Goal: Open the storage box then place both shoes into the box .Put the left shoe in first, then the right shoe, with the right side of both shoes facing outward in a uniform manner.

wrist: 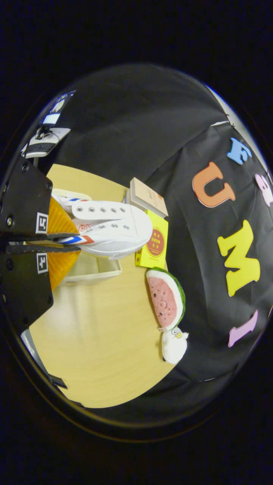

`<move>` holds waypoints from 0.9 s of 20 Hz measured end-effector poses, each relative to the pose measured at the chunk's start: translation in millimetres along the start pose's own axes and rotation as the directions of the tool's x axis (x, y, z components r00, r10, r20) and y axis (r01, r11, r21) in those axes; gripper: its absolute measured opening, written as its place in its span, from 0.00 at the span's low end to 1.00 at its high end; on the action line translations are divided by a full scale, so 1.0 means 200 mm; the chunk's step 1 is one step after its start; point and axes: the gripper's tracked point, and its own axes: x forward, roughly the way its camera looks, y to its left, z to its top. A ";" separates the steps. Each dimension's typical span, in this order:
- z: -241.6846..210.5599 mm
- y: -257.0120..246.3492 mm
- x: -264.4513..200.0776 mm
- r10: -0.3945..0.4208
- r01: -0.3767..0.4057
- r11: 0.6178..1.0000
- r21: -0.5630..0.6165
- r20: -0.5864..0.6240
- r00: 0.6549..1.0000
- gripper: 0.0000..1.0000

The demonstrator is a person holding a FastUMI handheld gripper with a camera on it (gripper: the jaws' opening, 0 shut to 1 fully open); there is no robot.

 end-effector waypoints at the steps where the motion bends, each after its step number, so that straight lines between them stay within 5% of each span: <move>1: -0.03 0.00 0.04 -0.023 0.023 1.000 -0.015 0.000 1.000 0.04; 9: -0.22 -0.13 0.25 -0.161 0.161 0.986 -0.048 0.005 0.987 0.04; 13: -0.28 -0.14 0.31 -0.151 0.150 0.988 -0.043 -0.022 0.988 0.04; 18: -0.15 -0.08 0.25 -0.137 0.144 0.983 -0.116 0.068 0.988 0.62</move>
